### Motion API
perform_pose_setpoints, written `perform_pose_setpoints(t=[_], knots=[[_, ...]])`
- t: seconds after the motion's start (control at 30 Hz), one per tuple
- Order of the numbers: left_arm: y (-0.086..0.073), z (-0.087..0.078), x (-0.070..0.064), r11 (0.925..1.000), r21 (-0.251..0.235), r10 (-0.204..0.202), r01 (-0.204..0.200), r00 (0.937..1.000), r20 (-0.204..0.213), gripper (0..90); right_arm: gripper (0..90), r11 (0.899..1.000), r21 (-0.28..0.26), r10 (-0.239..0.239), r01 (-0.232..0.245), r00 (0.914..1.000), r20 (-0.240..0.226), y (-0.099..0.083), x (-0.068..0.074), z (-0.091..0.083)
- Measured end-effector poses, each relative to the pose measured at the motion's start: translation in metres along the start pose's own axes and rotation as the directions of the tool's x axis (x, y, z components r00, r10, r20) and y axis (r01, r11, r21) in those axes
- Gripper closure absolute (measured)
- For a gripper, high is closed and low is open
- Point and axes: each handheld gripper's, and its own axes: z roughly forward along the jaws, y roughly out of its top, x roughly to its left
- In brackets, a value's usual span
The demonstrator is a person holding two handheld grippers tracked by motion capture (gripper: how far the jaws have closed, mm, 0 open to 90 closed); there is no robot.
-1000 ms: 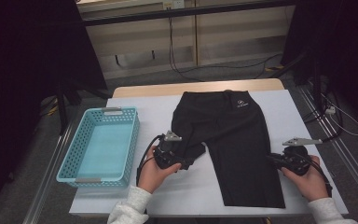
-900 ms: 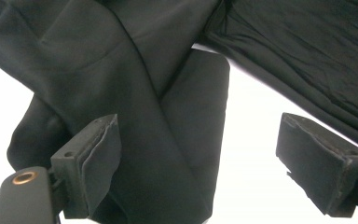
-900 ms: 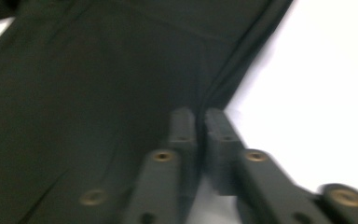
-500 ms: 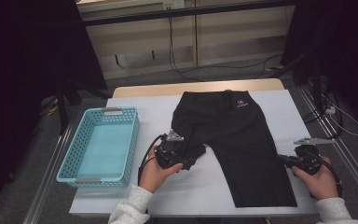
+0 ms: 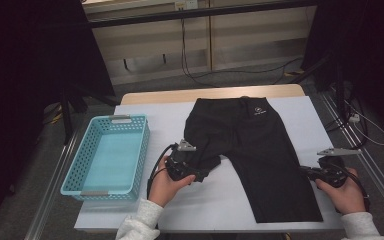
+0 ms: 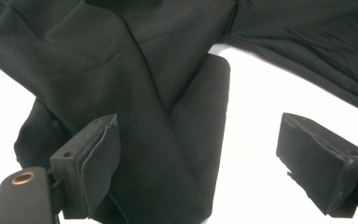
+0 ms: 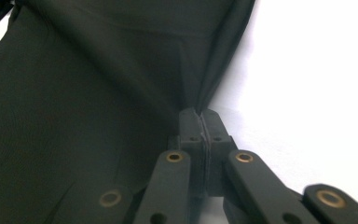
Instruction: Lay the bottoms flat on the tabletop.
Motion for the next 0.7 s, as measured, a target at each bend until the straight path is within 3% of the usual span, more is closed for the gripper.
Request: perform_pose_setpoints(t=[0.57, 0.7], knots=[[-0.0011, -0.0035, 0.004, 0.9999, -0.003, -0.014, 0.014, 0.9997, -0.018, 13.8, 89.2, 1.0, -0.013, -0.026, 0.026, 0.9987, 0.044, 0.0005, -0.0016, -0.0051], [-0.002, -0.0024, 0.0054, 0.9999, 0.001, -0.015, 0.015, 0.9996, -0.022, 13.7, 77.5, 0.998, -0.017, -0.059, 0.06, 0.9981, 0.019, 0.003, 0.0038, -0.0036]])
